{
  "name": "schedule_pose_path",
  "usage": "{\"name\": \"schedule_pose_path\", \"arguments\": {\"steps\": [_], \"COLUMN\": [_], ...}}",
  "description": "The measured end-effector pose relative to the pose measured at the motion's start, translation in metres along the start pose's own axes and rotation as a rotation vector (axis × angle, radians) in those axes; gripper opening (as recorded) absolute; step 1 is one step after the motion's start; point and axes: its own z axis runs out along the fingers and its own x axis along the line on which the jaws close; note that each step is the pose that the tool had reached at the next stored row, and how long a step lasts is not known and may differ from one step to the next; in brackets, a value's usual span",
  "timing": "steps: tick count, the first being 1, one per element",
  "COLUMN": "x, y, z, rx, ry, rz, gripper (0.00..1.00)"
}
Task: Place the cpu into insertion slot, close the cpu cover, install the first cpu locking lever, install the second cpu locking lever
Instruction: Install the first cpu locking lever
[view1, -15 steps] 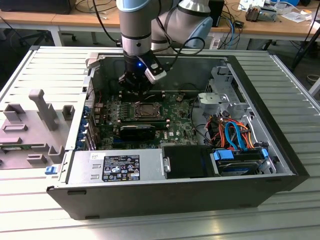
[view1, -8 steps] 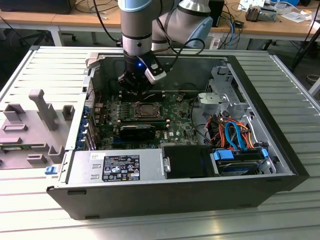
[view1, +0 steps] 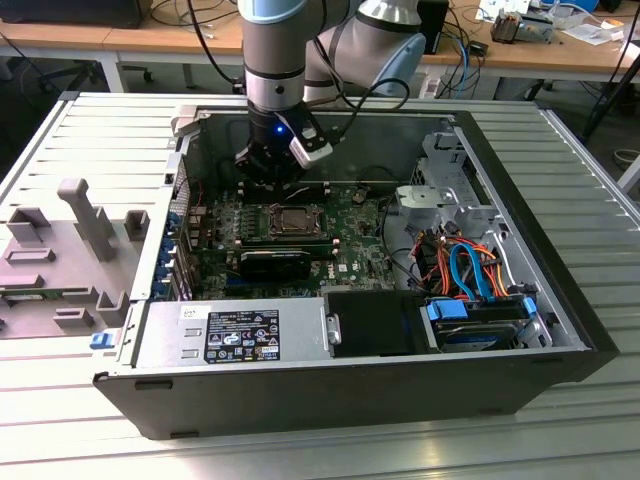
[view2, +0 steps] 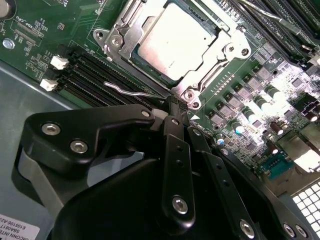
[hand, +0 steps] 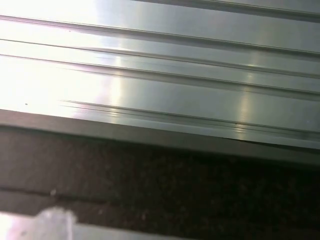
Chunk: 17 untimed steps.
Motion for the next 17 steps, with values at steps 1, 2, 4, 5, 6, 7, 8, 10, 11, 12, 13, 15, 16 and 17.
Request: {"name": "schedule_pose_path", "arguments": {"steps": [1,2,4,5,6,7,8,10,11,12,13,15,16,17], "x": [0.0000,0.0000,-0.0001,-0.0002,-0.0004,-0.0005,-0.0005,-0.0010,-0.0017,-0.0022,-0.0025,-0.0032,-0.0034,-0.0040], "y": [0.0000,0.0000,0.0000,0.0000,0.0000,0.0000,0.0000,0.0000,0.0000,0.0002,0.0004,0.0007,0.0007,0.0007], "z": [0.0000,0.0000,0.0001,0.0003,0.0007,0.0010,0.0012,0.0017,0.0018,0.0019,0.0019,0.0018,0.0019,0.0019], "rx": [0.0000,0.0001,0.0000,-0.0001,-0.0003,0.0000,0.0001,0.0001,-0.0001,-0.0003,-0.0006,-0.0006,-0.0006,-0.0005], "ry": [0.0005,0.0006,0.0006,0.0005,0.0004,0.0008,0.0011,0.0014,0.0014,0.0013,0.0013,0.0014,0.0014,0.0014], "rz": [0.001,0.001,0.001,0.002,0.007,0.022,0.034,0.068,0.070,0.070,0.070,0.070,0.070,0.070], "gripper": [0.11,0.11,0.11,0.11,0.11,0.11,0.11,0.11,0.11,0.11,0.11,0.11,0.11,0.11]}}
